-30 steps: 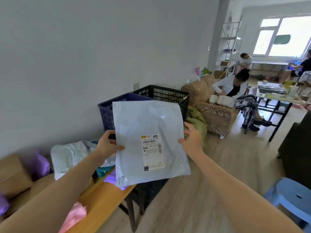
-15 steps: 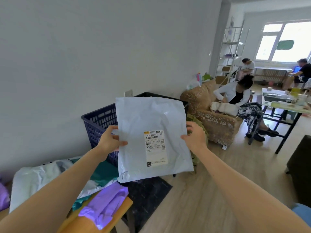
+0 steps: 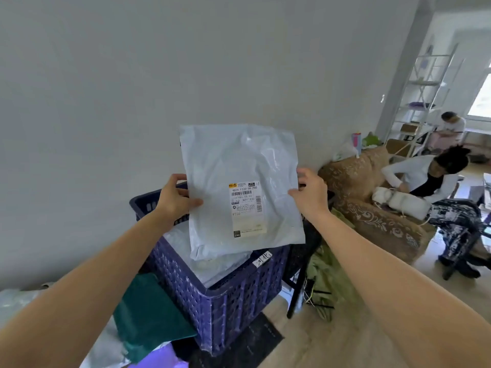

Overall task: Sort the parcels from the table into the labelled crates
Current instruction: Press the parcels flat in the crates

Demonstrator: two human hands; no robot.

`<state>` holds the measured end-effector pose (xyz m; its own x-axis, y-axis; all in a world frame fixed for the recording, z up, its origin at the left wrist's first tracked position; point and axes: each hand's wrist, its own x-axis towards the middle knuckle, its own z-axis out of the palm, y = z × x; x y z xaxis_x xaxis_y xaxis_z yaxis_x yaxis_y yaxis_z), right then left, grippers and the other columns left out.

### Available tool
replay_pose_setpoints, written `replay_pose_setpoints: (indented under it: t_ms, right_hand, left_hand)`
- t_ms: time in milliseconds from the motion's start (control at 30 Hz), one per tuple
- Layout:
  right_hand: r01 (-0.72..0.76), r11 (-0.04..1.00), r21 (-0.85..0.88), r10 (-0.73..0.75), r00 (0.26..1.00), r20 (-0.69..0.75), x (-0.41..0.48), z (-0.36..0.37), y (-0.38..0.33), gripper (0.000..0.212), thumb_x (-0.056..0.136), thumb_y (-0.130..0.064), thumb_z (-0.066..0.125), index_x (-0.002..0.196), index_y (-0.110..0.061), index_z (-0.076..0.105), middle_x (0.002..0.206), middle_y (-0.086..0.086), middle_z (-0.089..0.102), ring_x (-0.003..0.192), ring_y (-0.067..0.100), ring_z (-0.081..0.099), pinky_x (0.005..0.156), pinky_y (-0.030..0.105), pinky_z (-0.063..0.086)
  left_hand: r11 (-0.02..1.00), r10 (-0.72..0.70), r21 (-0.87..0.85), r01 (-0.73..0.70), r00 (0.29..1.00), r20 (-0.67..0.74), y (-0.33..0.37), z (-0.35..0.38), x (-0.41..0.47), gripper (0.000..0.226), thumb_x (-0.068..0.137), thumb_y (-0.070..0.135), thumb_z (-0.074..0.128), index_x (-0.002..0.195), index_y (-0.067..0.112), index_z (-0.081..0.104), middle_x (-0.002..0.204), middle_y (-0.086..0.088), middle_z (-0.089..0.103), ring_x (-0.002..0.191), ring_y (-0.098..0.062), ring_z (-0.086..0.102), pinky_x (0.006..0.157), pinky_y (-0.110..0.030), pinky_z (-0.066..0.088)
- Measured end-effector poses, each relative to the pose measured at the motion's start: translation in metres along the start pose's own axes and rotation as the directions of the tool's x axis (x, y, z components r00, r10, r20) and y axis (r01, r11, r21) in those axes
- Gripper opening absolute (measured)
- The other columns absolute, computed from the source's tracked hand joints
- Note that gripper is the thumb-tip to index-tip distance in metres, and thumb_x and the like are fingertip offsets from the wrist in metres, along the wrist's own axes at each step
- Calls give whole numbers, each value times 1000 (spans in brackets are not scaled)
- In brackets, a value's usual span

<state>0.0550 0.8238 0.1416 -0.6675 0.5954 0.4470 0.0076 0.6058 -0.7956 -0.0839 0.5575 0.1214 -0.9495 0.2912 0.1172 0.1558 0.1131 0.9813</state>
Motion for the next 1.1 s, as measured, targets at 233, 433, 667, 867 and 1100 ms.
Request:
replay_pose_setpoints:
  t_ms: [233, 433, 667, 867, 1100]
  right_hand:
    - [38, 999, 4, -38, 992, 124, 63, 71, 26, 46, 83, 8, 64, 125, -10, 57, 99, -6, 57, 90, 9, 54, 79, 22, 42]
    - [44, 999, 20, -48, 945, 324, 103, 148, 63, 50, 83, 8, 63, 128, -12, 54, 102, -2, 57, 99, 19, 59, 88, 35, 49]
    - [38, 998, 50, -59, 850, 523, 125, 228, 99, 44, 80, 11, 59, 118, -11, 60, 101, 6, 67, 93, 25, 63, 82, 38, 51]
    - [18, 999, 35, -36, 765, 643, 134, 283, 119, 42, 80, 9, 54, 114, -14, 62, 102, 5, 70, 99, 27, 63, 84, 42, 51]
    - [-40, 999, -25, 45, 662, 748, 126, 322, 146, 44, 82, 9, 52, 117, -16, 60, 110, 4, 67, 100, 24, 61, 74, 25, 40]
  left_hand:
    - [991, -69, 102, 86, 985, -159, -24, 10, 52, 62, 72, -6, 77, 121, 17, 46, 94, -12, 63, 89, -30, 65, 80, -47, 57]
    - [957, -154, 189, 220, 937, -313, -61, 16, 93, 64, 72, -4, 75, 127, 10, 45, 89, -2, 56, 83, -20, 59, 69, -34, 53]
    - [852, -261, 308, 422, 854, -450, -101, 11, 126, 58, 79, 15, 73, 127, 9, 41, 101, -8, 59, 92, -26, 59, 76, -39, 51]
    - [683, -376, 390, 617, 755, -537, -136, 8, 143, 52, 84, 7, 62, 127, 5, 34, 99, -13, 54, 79, -24, 53, 64, -34, 44]
    - [527, -511, 387, 757, 646, -567, -171, 16, 151, 65, 86, 6, 57, 139, -1, 20, 127, -22, 48, 113, -38, 52, 87, -40, 44]
